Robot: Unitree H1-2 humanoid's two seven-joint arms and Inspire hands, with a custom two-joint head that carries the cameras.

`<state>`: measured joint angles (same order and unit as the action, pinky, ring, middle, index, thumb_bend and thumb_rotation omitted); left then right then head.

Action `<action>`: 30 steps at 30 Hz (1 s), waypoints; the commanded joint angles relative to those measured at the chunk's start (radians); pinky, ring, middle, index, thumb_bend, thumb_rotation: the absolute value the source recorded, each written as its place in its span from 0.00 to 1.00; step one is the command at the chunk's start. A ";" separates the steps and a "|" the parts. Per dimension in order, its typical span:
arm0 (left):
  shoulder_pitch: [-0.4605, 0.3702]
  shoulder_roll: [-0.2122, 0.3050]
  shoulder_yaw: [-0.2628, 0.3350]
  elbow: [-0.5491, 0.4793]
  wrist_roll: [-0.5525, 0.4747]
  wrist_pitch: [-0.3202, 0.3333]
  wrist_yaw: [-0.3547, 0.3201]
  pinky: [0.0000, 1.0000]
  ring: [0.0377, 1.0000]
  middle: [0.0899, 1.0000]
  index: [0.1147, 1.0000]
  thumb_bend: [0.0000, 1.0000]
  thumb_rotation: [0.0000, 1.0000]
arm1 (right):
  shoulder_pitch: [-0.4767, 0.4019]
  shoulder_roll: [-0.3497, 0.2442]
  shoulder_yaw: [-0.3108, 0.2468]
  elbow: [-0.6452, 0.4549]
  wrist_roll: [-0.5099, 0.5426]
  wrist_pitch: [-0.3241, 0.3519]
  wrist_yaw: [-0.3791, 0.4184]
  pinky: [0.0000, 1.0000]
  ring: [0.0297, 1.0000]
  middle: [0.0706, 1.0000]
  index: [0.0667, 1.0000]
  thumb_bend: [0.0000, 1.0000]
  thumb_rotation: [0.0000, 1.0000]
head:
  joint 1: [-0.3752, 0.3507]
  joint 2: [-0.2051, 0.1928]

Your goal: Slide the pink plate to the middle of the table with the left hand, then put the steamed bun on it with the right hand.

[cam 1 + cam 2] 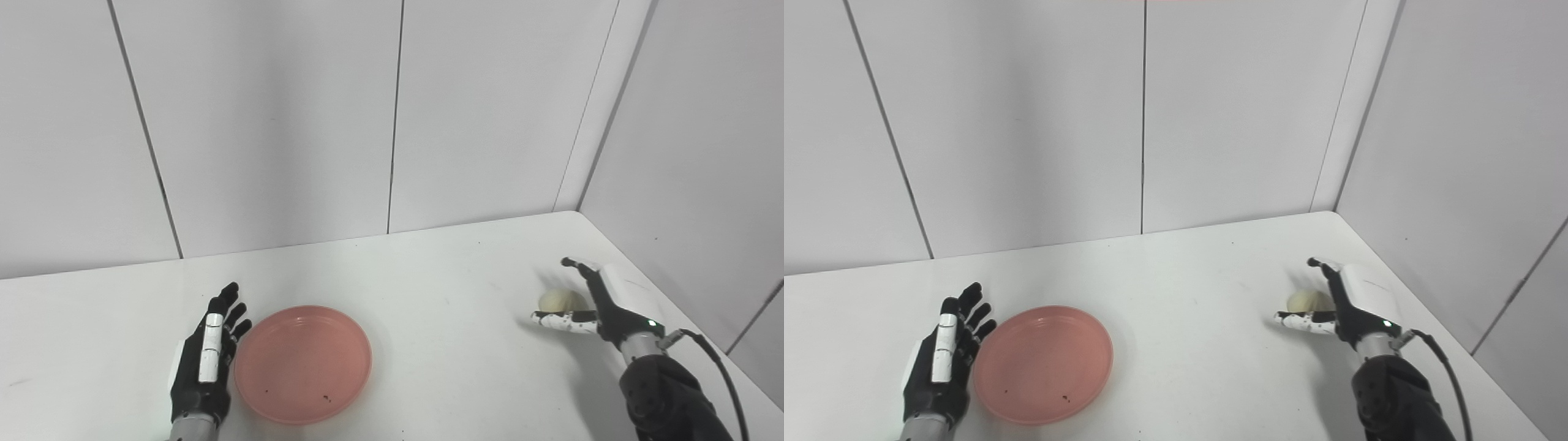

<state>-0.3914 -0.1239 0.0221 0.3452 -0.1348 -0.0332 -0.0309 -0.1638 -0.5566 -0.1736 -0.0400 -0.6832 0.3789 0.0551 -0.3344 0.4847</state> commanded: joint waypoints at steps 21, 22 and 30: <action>-0.017 -0.005 0.000 -0.013 -0.011 0.007 -0.010 0.89 0.93 0.95 0.81 0.77 0.86 | -0.062 -0.050 0.031 0.188 0.127 -0.116 -0.133 0.71 0.83 0.83 0.79 1.00 0.58 | 0.010 0.001; -0.017 -0.005 0.000 -0.012 -0.010 0.006 -0.010 0.89 0.93 0.94 0.81 0.77 0.87 | -0.062 -0.049 0.034 0.189 0.130 -0.114 -0.132 0.71 0.83 0.83 0.79 1.00 0.58 | 0.011 0.001; -0.016 -0.002 -0.002 -0.012 -0.009 0.005 -0.016 0.90 0.93 0.95 0.82 0.76 0.88 | -0.059 -0.048 0.051 0.193 0.139 -0.115 -0.131 0.72 0.83 0.84 0.78 1.00 0.61 | 0.014 0.002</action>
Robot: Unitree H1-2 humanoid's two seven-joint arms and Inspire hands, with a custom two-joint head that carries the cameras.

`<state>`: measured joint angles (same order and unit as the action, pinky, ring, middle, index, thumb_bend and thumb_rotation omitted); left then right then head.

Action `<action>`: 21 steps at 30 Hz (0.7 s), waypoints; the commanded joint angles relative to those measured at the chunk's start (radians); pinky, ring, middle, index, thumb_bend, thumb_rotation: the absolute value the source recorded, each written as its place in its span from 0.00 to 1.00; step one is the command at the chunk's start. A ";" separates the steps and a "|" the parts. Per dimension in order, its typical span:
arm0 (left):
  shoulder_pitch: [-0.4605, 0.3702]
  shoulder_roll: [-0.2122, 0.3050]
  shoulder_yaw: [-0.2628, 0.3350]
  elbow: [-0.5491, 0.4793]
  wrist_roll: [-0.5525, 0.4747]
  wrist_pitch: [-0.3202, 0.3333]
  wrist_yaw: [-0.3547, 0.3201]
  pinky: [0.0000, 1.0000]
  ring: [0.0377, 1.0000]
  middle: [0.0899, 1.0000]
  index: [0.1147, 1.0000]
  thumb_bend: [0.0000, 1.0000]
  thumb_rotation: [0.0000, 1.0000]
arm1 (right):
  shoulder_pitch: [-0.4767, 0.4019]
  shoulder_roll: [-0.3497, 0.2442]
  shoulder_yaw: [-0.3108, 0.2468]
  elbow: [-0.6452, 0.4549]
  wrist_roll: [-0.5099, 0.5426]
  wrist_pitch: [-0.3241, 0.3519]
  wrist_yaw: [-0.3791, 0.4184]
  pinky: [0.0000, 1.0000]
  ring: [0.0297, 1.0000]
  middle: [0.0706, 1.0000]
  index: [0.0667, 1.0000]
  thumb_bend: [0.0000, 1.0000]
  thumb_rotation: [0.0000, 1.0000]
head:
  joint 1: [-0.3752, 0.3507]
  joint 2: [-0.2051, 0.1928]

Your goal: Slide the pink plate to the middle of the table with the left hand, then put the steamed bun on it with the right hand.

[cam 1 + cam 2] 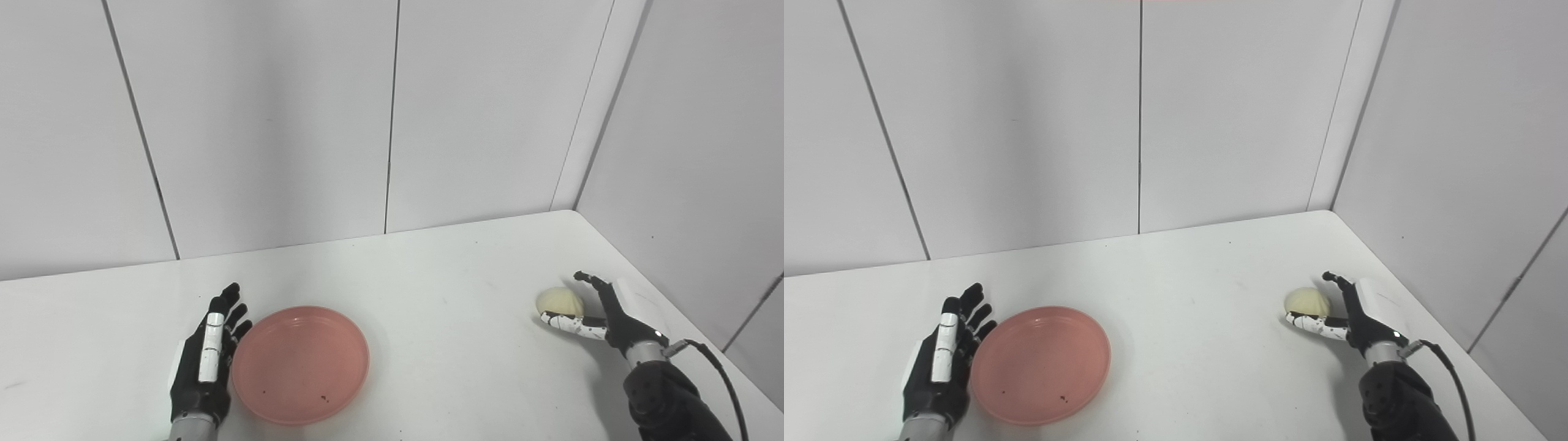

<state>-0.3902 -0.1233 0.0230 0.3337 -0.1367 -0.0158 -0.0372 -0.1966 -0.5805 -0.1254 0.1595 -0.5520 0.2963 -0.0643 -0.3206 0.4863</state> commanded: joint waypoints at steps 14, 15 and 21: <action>-0.014 -0.003 -0.005 -0.009 -0.003 -0.006 -0.013 0.90 0.93 0.95 0.81 0.78 0.87 | -0.025 -0.028 0.010 0.023 0.027 -0.023 -0.024 0.75 0.86 0.87 0.78 1.00 0.57 | 0.001 0.004; -0.013 -0.004 -0.006 -0.013 -0.003 -0.003 -0.012 0.90 0.93 0.95 0.81 0.78 0.87 | -0.025 -0.027 0.009 0.027 0.030 -0.027 -0.027 0.76 0.86 0.87 0.78 1.00 0.56 | 0.005 0.003; -0.015 0.000 -0.005 0.000 -0.007 -0.011 -0.019 0.91 0.93 0.96 0.82 0.77 0.88 | -0.029 -0.027 0.012 0.048 0.038 -0.034 -0.033 0.76 0.87 0.87 0.77 1.00 0.56 | 0.005 0.005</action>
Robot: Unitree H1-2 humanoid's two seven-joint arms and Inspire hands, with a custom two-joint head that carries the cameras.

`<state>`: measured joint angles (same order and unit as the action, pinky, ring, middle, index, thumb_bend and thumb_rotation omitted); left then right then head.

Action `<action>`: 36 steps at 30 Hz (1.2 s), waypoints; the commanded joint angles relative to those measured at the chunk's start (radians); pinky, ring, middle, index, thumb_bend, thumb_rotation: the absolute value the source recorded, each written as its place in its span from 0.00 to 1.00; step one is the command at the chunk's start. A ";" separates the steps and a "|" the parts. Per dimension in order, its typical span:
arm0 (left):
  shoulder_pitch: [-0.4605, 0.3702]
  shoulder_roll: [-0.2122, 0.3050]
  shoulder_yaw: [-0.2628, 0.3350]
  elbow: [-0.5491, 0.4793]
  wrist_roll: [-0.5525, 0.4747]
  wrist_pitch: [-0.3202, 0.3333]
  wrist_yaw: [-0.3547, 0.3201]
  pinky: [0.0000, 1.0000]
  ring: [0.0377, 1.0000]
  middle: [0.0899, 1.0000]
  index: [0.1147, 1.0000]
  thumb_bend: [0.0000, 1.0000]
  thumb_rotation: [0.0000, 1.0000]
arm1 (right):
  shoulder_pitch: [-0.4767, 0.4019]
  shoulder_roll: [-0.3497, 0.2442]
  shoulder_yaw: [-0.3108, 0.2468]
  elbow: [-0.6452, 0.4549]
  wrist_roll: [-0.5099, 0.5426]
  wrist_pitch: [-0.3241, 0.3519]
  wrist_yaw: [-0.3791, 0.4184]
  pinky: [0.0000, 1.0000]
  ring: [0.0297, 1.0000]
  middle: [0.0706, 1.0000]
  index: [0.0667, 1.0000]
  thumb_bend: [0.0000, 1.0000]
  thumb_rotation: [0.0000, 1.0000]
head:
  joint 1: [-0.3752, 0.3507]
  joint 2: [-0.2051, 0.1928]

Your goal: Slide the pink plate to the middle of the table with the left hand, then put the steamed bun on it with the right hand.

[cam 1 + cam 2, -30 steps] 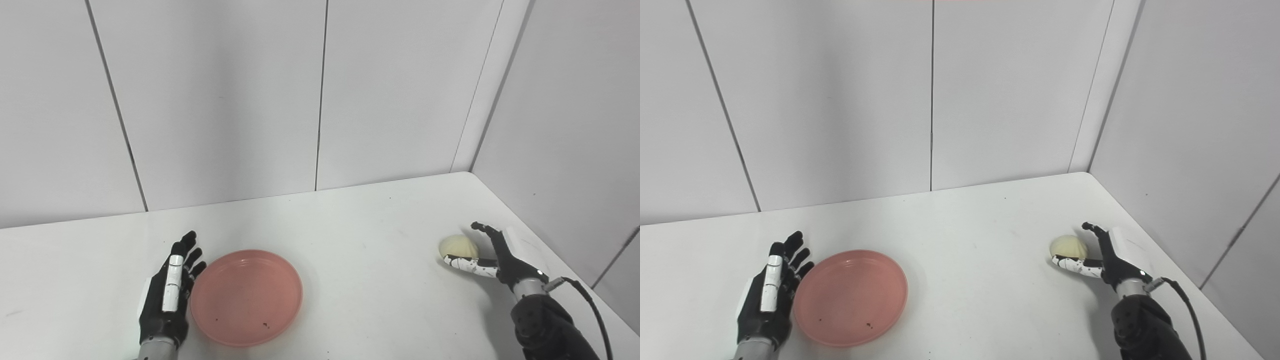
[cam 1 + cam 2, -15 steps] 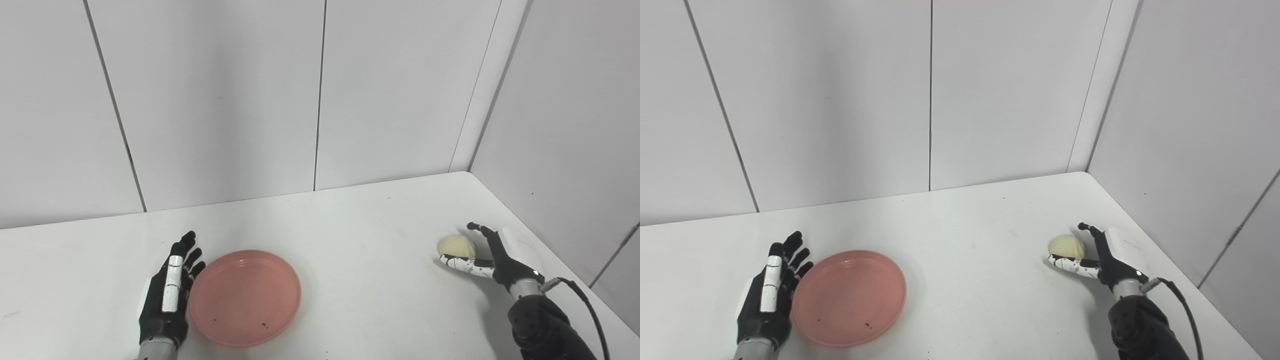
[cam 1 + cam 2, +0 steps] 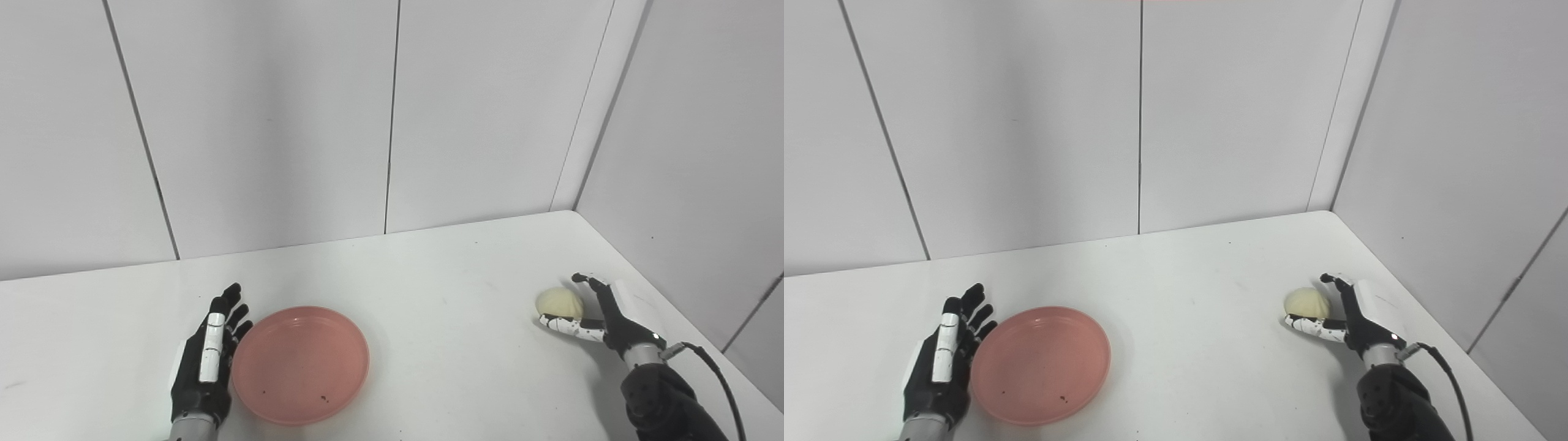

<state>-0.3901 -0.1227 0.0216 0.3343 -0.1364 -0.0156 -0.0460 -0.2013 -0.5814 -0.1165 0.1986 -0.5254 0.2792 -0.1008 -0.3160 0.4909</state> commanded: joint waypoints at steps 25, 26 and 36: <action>-0.015 -0.006 -0.007 -0.005 0.005 0.004 -0.003 0.90 0.93 0.95 0.81 0.78 0.88 | -0.035 -0.023 0.079 0.077 0.001 -0.042 -0.040 0.74 0.84 0.80 0.72 0.99 0.54 | 0.007 0.001; -0.014 -0.006 -0.008 -0.009 0.006 0.006 -0.003 0.90 0.92 0.95 0.81 0.78 0.88 | -0.034 -0.024 0.080 0.076 0.001 -0.040 -0.039 0.74 0.84 0.80 0.73 0.99 0.54 | 0.007 0.001; -0.014 -0.010 -0.006 -0.012 -0.006 0.014 -0.007 0.92 0.93 0.95 0.80 0.78 0.87 | -0.031 -0.026 0.087 0.082 0.005 -0.036 -0.033 0.76 0.85 0.80 0.74 0.99 0.54 | 0.009 0.004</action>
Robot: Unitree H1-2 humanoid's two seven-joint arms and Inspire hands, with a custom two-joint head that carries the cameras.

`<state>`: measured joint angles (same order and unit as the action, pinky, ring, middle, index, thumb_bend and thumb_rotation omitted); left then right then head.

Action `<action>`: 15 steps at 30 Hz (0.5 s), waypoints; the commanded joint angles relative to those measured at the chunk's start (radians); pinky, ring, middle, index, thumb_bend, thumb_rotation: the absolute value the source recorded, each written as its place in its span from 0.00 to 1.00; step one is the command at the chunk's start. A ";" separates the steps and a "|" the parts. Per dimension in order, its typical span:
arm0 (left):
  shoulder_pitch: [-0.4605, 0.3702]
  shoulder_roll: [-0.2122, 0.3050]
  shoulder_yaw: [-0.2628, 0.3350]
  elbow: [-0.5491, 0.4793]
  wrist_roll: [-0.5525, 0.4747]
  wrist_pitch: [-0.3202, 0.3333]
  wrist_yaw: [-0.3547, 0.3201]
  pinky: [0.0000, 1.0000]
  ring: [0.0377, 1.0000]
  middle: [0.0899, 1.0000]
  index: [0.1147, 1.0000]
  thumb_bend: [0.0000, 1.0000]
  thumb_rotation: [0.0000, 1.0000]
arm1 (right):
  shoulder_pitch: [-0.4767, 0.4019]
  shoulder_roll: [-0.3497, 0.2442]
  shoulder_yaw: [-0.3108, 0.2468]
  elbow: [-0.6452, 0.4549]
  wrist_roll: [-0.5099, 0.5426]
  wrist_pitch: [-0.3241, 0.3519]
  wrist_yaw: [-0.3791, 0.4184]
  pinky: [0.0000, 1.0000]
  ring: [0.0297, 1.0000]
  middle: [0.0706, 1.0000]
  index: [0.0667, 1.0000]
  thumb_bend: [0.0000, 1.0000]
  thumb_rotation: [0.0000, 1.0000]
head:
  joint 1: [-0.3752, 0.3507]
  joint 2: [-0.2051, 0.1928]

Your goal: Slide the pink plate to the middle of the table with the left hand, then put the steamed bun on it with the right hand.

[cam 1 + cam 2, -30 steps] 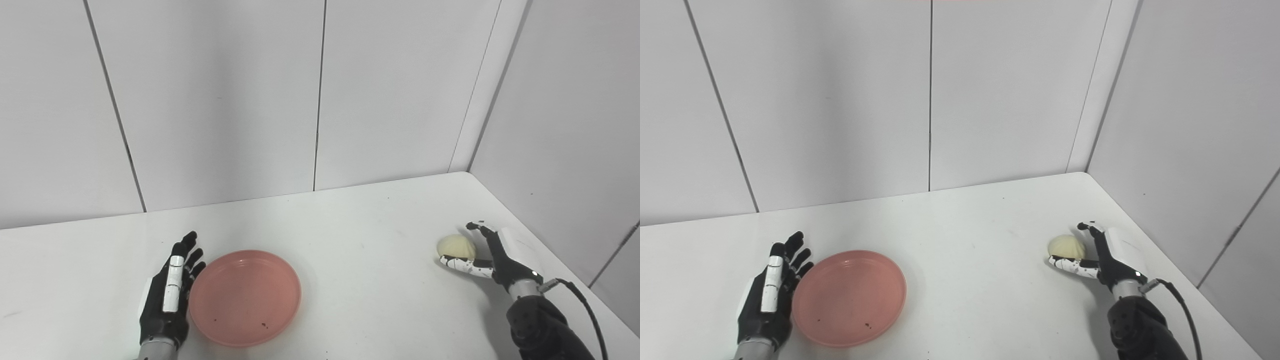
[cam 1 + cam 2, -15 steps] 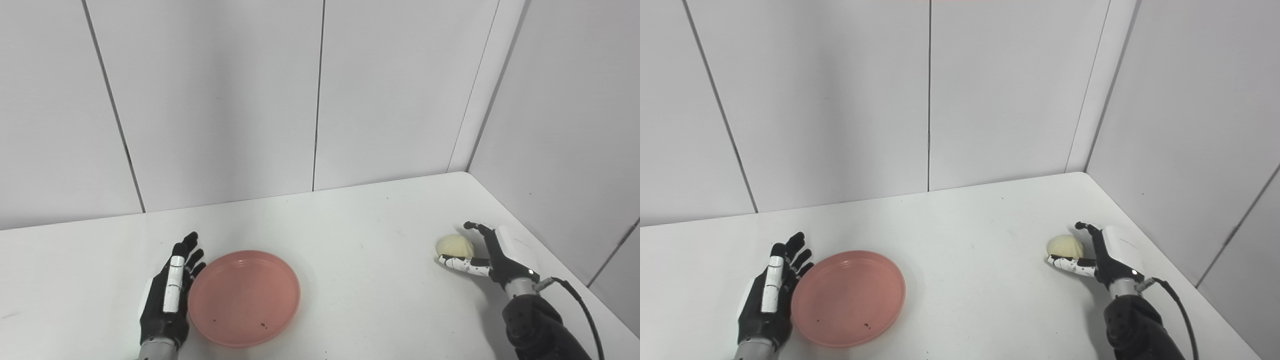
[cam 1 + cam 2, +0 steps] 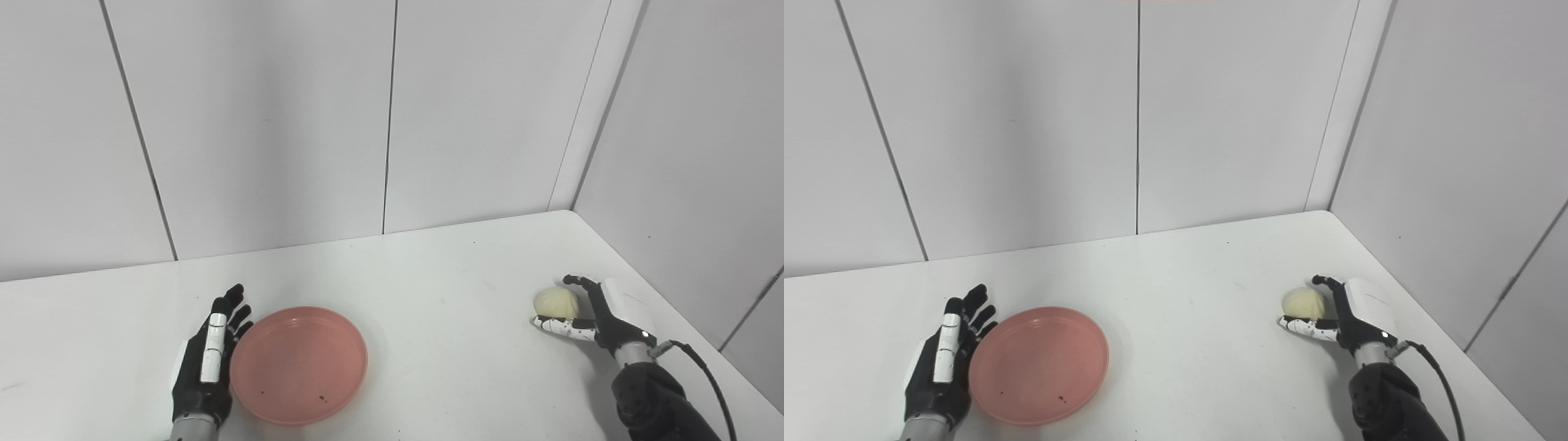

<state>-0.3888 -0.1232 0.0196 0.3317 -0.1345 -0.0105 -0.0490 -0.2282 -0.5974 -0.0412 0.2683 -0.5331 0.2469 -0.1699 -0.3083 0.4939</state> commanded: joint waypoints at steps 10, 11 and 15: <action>-0.015 -0.008 -0.005 -0.003 -0.007 0.006 -0.006 0.91 0.92 0.94 0.80 0.79 0.87 | -0.012 0.001 0.017 0.041 0.007 0.017 0.037 0.72 0.81 0.81 0.75 1.00 0.54 | 0.004 0.001; -0.015 -0.008 -0.006 -0.004 -0.008 0.007 -0.007 0.91 0.92 0.95 0.80 0.78 0.88 | -0.013 0.002 0.017 0.046 0.008 0.014 0.036 0.72 0.81 0.81 0.75 1.00 0.53 | 0.004 0.001; -0.012 -0.008 -0.007 -0.008 -0.005 0.011 -0.004 0.91 0.92 0.94 0.79 0.79 0.87 | -0.018 0.006 0.016 0.073 0.016 0.000 0.027 0.71 0.80 0.80 0.74 1.00 0.51 | 0.005 0.003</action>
<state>-0.3888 -0.1233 0.0191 0.3317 -0.1346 -0.0071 -0.0496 -0.2500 -0.6035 -0.0341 0.3095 -0.5476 0.2478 -0.1766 -0.3037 0.4955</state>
